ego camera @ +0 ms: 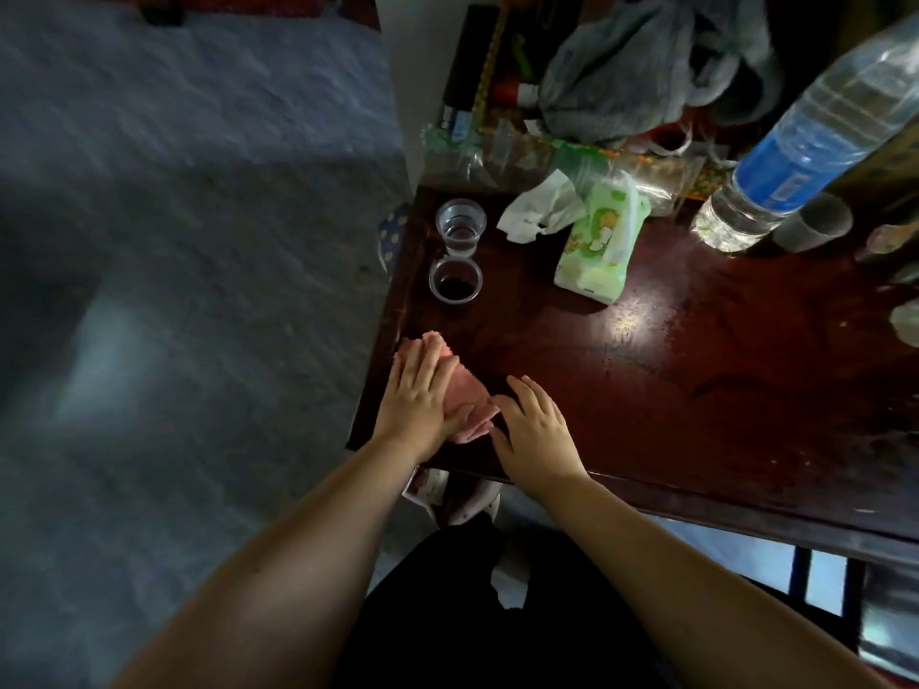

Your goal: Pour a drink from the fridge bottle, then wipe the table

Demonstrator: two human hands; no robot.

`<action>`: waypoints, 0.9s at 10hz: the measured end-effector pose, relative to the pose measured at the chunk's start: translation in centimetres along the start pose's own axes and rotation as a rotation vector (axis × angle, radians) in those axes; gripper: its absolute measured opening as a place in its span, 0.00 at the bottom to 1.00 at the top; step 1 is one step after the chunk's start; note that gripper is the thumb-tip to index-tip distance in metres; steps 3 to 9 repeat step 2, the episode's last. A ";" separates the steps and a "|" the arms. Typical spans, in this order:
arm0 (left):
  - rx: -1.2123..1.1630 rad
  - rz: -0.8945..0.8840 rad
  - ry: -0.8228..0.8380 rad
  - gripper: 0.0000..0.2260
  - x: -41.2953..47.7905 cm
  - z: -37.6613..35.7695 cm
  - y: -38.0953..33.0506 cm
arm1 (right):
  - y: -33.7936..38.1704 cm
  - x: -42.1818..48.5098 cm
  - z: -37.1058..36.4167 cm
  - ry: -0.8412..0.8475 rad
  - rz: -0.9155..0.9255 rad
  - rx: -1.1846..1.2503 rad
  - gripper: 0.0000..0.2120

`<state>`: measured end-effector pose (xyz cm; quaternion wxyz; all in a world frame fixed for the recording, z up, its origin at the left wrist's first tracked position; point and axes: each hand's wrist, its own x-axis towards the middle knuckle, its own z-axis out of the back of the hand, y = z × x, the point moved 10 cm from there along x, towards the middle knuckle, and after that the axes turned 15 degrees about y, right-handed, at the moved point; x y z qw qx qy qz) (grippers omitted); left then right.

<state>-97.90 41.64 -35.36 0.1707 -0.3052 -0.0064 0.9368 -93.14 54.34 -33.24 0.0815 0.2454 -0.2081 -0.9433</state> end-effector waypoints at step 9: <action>-0.111 -0.011 0.074 0.34 -0.4 1.4 -0.6 | -1.4 -1.3 3.0 0.015 -0.027 0.064 0.23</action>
